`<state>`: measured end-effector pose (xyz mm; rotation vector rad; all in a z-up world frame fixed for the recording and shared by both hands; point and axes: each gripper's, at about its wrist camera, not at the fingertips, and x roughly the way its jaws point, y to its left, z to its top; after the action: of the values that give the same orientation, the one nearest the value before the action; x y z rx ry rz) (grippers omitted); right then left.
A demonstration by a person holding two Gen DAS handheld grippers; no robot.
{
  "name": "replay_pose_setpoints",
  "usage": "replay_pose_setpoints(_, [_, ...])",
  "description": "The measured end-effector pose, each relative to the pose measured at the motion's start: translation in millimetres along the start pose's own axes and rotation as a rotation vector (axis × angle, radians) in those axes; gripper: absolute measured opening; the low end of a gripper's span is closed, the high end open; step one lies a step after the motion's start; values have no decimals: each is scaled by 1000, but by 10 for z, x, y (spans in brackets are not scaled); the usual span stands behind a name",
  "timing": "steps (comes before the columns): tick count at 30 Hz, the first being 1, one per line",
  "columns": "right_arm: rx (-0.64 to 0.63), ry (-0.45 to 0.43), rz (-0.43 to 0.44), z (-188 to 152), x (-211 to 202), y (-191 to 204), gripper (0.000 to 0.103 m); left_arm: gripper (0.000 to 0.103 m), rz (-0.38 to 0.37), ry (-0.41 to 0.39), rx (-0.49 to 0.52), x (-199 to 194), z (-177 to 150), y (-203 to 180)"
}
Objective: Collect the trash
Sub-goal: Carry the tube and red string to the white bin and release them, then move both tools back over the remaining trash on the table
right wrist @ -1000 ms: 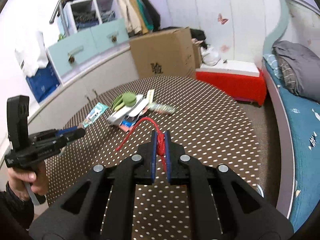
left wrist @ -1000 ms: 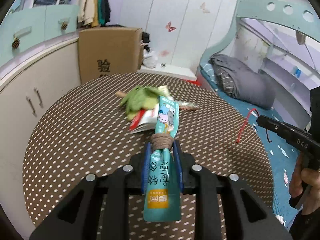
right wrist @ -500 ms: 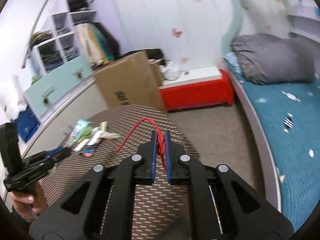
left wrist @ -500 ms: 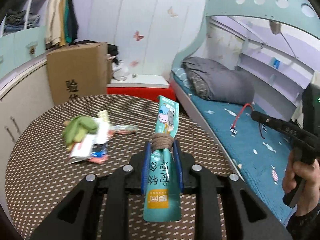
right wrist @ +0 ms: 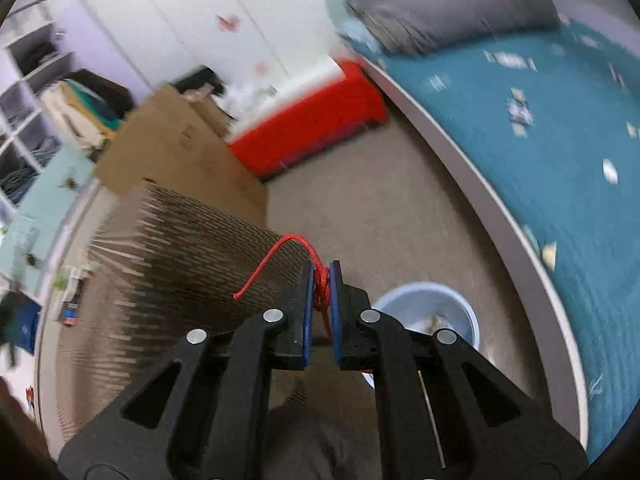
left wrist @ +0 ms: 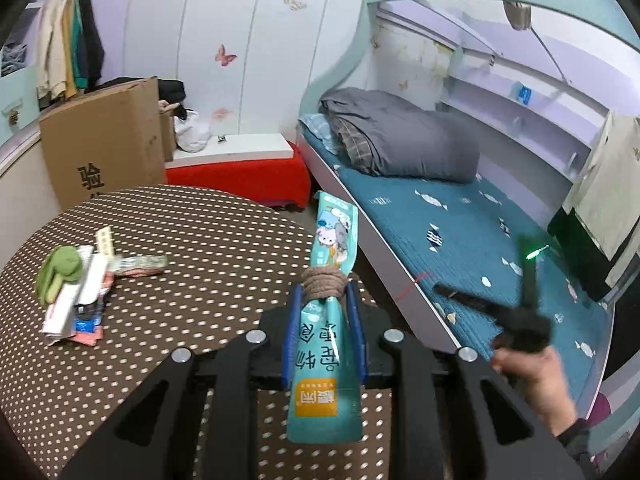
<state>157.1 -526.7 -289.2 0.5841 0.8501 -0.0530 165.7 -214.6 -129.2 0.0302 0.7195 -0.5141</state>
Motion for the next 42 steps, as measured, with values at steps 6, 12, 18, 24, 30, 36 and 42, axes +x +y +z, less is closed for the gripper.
replay_pose_setpoints(6, [85, 123, -49, -192, 666, -429, 9, 22, -31, 46, 22, 347, 48, -271])
replay_pose_setpoints(12, [180, 190, -63, -327, 1044, -775, 79, 22, -66, 102, 42, 722, 109, -561])
replay_pose_setpoints(18, [210, 127, -54, -281, 787, -916, 87, 22, -89, 199, 45, 1115, 139, -795])
replay_pose_setpoints(24, [184, -20, -12, 7, 204, -895, 89, 22, -119, 307, 55, 1544, 87, -1042])
replay_pose_setpoints(30, [160, -140, 5, 193, -283, -823, 91, 23, -123, 408, 67, 1948, 46, -1235])
replay_pose_setpoints(36, [144, -195, 10, 308, -547, -750, 97, 87, -104, 430, 52, 2138, 87, -1238])
replay_pose_setpoints(42, [141, -201, -17, 275, -627, -682, 97, 92, -95, 387, 76, 1981, 145, -1309])
